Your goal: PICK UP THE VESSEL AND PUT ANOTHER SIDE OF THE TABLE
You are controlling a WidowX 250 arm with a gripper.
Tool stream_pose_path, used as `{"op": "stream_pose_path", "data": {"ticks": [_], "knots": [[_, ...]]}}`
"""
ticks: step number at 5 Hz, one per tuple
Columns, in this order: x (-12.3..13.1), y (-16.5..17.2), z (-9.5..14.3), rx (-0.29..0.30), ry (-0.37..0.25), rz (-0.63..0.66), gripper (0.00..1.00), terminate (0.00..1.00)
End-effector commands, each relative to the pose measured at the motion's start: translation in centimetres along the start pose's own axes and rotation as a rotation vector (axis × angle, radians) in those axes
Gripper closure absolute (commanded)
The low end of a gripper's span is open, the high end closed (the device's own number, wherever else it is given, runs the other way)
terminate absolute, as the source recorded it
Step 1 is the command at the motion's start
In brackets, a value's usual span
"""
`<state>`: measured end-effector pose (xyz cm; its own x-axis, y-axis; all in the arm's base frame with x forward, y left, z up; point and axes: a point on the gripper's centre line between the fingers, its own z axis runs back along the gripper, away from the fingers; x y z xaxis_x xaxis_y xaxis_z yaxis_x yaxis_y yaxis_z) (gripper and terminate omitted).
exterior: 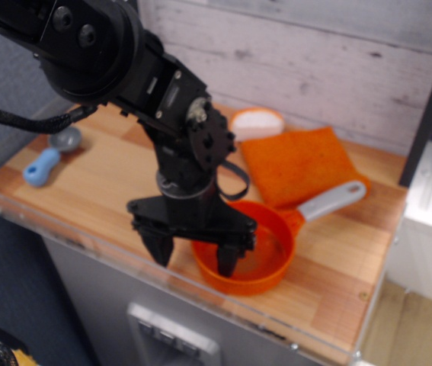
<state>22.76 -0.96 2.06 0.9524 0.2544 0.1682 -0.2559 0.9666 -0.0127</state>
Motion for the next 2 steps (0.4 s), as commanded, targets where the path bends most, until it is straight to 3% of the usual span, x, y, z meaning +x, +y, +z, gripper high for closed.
{"op": "stream_pose_path", "data": {"ticks": [1, 2], "knots": [[-0.49, 0.98, -0.07, 0.023, -0.052, 0.01, 1.0, 0.0], [-0.82, 0.89, 0.06, 0.025, -0.06, 0.01, 1.0, 0.0]]}}
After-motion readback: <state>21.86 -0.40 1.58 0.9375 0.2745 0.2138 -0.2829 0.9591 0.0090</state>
